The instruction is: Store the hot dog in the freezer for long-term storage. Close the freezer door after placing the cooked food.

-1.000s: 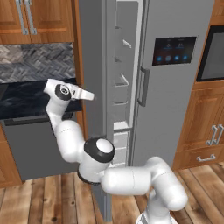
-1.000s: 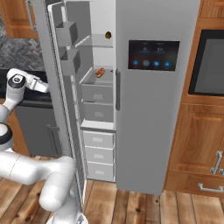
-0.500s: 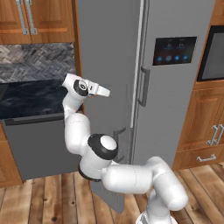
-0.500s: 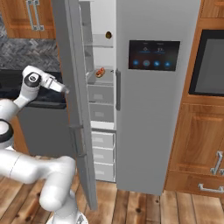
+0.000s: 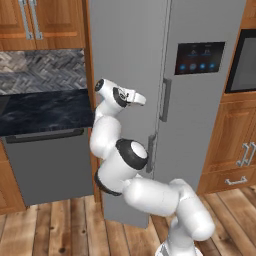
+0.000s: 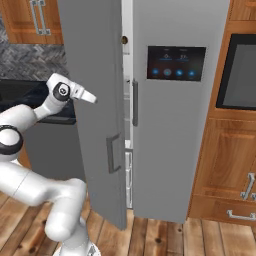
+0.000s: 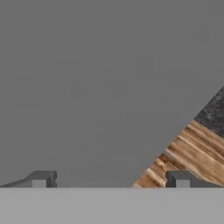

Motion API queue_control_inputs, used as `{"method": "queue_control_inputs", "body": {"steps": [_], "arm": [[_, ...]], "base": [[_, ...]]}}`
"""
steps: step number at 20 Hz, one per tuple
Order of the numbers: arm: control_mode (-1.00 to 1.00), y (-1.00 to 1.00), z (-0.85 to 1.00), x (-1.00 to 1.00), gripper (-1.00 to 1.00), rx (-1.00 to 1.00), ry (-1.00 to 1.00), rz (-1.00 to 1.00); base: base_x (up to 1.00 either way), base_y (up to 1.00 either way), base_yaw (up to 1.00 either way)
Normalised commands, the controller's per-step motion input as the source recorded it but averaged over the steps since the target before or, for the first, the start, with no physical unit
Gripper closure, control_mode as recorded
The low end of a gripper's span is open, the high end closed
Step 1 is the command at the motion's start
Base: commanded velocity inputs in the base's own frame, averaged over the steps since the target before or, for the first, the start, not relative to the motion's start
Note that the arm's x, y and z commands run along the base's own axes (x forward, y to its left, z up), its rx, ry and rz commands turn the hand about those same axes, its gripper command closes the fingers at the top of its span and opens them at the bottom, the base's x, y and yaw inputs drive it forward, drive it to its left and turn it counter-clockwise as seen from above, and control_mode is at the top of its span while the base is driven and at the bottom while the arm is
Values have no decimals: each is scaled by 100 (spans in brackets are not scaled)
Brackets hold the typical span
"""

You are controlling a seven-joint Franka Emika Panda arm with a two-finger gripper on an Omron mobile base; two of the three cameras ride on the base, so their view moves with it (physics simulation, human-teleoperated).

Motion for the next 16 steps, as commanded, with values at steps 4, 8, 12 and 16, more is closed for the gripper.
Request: {"method": "queue_control_inputs", "body": {"steps": [4, 8, 12, 16], "arm": [[-100, -51, 1, 20, -100, 9, 0, 29], [-100, -34, 16, 8, -100, 10, -7, 27], [-100, -9, 23, 14, -100, 3, -1, 13], [-100, 0, 1, 11, -100, 1, 0, 6]], "base": [[0, 0, 0], [0, 0, 0], [0, 0, 0], [0, 0, 0]]}}
